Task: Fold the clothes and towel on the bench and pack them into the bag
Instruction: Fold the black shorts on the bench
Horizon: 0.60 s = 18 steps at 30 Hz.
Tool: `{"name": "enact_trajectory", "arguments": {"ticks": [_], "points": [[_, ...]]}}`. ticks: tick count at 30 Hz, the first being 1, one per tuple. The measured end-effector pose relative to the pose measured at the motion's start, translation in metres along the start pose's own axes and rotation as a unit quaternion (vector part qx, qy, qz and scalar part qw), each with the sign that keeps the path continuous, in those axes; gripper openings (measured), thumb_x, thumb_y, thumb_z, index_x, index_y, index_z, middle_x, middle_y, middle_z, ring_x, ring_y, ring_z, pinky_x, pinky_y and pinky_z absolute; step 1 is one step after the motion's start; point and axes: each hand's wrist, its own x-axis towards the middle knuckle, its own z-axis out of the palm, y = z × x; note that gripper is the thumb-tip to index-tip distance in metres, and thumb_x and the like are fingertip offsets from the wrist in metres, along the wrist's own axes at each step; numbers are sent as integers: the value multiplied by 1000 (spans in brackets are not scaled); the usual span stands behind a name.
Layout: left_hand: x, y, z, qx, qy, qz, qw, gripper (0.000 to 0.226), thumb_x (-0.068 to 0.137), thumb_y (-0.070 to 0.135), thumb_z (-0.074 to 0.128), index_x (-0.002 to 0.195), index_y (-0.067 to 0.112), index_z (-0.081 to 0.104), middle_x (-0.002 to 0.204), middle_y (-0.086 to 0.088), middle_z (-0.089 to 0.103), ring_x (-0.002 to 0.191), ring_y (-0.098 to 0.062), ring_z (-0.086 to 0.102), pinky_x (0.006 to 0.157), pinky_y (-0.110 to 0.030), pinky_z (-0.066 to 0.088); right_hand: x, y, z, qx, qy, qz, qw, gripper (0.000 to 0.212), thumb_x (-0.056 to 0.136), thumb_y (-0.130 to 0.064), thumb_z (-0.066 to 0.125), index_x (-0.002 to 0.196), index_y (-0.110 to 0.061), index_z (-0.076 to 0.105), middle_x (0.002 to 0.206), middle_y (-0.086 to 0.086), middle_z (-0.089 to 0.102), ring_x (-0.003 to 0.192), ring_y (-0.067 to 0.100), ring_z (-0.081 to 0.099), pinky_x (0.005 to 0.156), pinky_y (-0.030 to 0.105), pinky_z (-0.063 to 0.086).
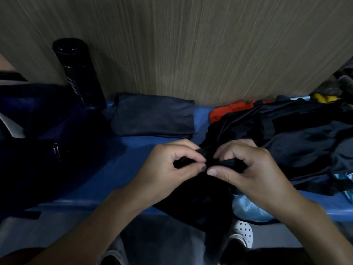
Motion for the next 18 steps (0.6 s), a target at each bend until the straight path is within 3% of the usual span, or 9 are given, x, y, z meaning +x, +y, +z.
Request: {"name": "enact_trajectory", "arguments": {"ticks": [5,10,14,18], "points": [[4,3,-9,-1,74,-2,997,5,82,10,71,84,14,73,92,1,70,91,-11,68,83,-16,49,0,11,-16,-24,-17,-8,1000,25,83,-44,66,73,-24,54,77,-6,58,81,16,59,84,40,42],[3,2,-1,2,10,6,1000,32,75,31,79,103,18,73,106,3,67,107,-22,65,95,-30,50,12,-1,-10,-29,10,-35,999,21,82,-39,70,76,-20,63,74,-19,54,74,5,56,77,25,38],[4,0,8,-1,14,34,999,10,78,26,75,88,23,74,92,12,66,88,-10,66,80,-25,48,18,-8,4,-26,-2,-57,998,19,82,-36,72,78,-19,66,75,-17,53,73,3,54,73,25,38],[8,2,-1,3,72,46,996,9,79,15,75,83,23,74,91,6,69,87,-14,68,79,-25,52,16,1,-9,-53,-2,-58,997,19,81,-42,71,75,-30,58,74,-13,52,76,9,54,77,37,38]]}}
